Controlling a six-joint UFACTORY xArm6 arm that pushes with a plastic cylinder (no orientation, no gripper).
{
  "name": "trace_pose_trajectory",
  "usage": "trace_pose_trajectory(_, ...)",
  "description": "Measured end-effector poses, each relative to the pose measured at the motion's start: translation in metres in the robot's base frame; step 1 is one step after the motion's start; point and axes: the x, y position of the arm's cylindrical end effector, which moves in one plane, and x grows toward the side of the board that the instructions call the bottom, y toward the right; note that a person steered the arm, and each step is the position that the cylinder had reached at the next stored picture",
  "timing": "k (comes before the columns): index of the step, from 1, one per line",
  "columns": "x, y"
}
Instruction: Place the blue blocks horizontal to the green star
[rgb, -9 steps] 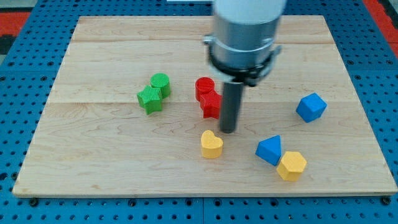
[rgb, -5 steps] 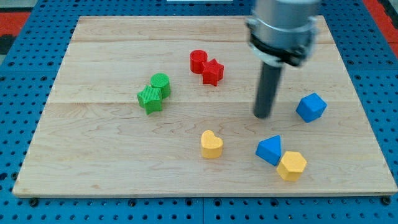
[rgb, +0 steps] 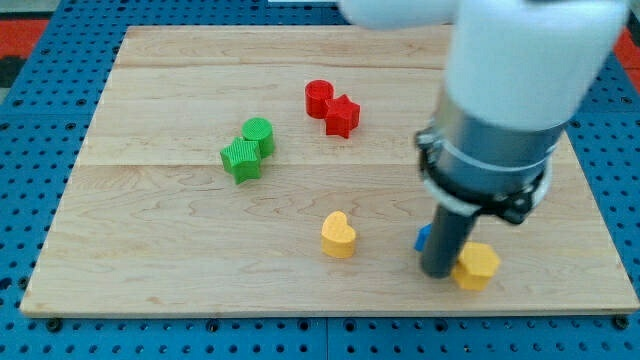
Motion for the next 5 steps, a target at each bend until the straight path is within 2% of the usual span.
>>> trace_pose_trajectory(1,-0.041,0.043)
trace_pose_trajectory(3,-0.055,0.135)
trace_pose_trajectory(4,-0.09,0.08)
trace_pose_trajectory(5,-0.078,0.06)
